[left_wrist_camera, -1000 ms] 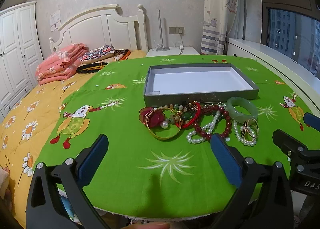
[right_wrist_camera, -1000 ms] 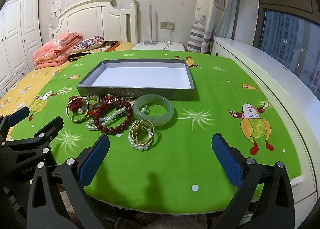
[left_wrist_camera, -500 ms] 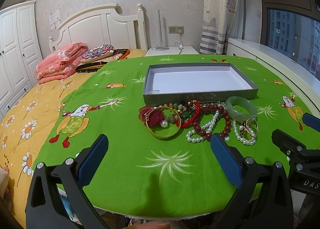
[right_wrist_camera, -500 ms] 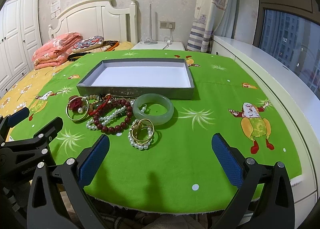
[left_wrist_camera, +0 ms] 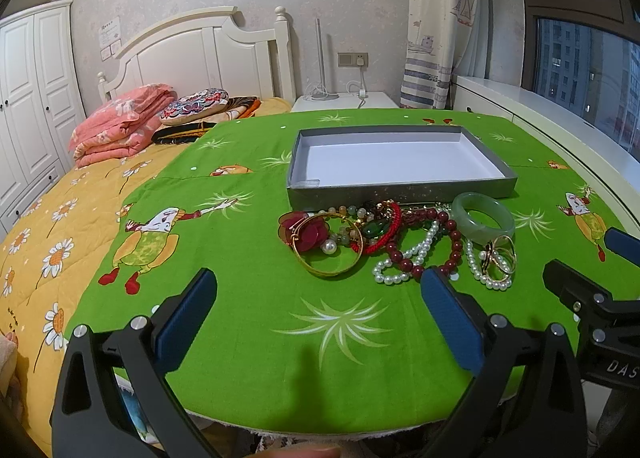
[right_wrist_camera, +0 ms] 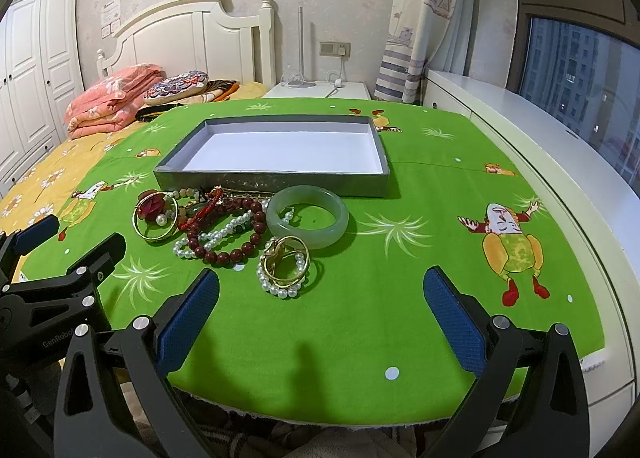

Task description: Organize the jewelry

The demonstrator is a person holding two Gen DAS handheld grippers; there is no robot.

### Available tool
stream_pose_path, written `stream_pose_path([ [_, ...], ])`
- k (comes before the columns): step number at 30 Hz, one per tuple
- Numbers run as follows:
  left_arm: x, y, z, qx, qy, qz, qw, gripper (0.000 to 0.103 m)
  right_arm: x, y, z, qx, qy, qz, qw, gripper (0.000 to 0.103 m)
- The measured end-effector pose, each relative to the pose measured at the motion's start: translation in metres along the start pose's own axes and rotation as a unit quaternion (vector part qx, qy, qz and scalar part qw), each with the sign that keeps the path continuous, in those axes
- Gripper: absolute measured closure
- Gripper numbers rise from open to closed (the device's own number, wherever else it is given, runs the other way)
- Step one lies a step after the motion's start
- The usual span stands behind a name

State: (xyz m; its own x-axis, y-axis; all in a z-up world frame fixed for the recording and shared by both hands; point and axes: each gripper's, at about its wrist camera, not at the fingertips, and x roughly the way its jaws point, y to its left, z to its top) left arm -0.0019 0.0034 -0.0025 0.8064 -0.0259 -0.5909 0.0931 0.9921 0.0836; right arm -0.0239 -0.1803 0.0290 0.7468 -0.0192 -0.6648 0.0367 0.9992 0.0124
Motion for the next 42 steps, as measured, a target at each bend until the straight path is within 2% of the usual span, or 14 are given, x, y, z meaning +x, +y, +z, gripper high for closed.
stream_pose_path([
  [37,0.000,0.002,0.002,-0.008,0.010,-0.008,0.9999,0.004,0.004,0.004,-0.008,0.001,0.011,0.010,1.000,0.007],
  [42,-0.001,0.007,0.002,-0.017,0.007,0.025,0.9995,0.004,0.009,-0.001,-0.009,0.012,0.023,0.021,0.999,0.007],
])
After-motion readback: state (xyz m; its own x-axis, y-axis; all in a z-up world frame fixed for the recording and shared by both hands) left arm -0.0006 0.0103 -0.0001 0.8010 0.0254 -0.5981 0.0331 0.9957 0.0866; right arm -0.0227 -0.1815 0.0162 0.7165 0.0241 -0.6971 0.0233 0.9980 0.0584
